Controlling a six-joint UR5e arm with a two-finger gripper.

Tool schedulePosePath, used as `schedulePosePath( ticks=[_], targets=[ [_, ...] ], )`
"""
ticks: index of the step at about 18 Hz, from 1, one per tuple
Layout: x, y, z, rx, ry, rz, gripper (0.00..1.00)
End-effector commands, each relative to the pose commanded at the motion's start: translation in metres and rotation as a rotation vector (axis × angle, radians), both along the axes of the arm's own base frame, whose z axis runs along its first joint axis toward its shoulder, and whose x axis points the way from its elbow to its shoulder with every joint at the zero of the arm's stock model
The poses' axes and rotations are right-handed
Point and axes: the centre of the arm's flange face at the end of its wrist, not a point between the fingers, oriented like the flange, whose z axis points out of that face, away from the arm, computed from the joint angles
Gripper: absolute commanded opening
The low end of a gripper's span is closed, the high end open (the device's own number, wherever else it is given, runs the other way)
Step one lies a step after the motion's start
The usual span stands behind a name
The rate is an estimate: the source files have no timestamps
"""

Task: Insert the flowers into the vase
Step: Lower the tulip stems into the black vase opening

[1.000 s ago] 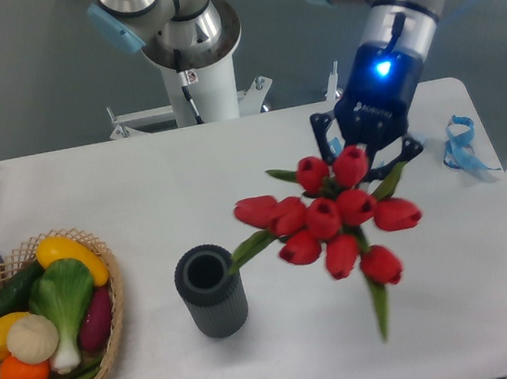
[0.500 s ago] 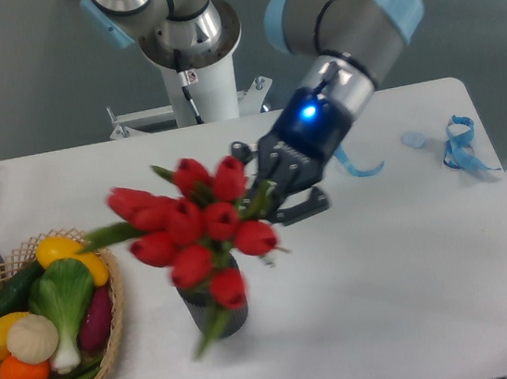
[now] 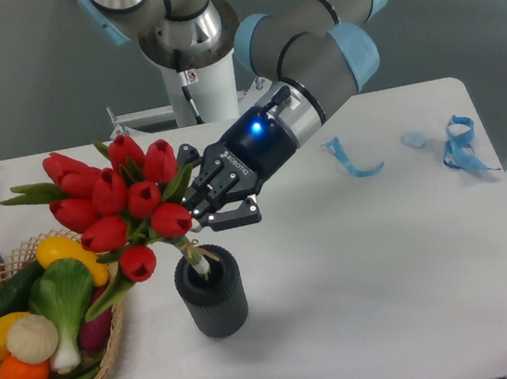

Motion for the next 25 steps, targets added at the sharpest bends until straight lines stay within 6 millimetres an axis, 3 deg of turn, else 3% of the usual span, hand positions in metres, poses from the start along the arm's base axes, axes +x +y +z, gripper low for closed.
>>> schedulePosePath(
  ticks=[8, 13, 25],
  targets=[
    [-0.008, -0.002, -0.023, -0.028, -0.035, 0.013, 0.10],
    [-0.021, -0.006, -0.057, -0.061, -0.089, 0.029, 0.11],
    [-0.023, -0.007, -0.118, -0.095, -0.116, 0.024, 0.12]
  ],
)
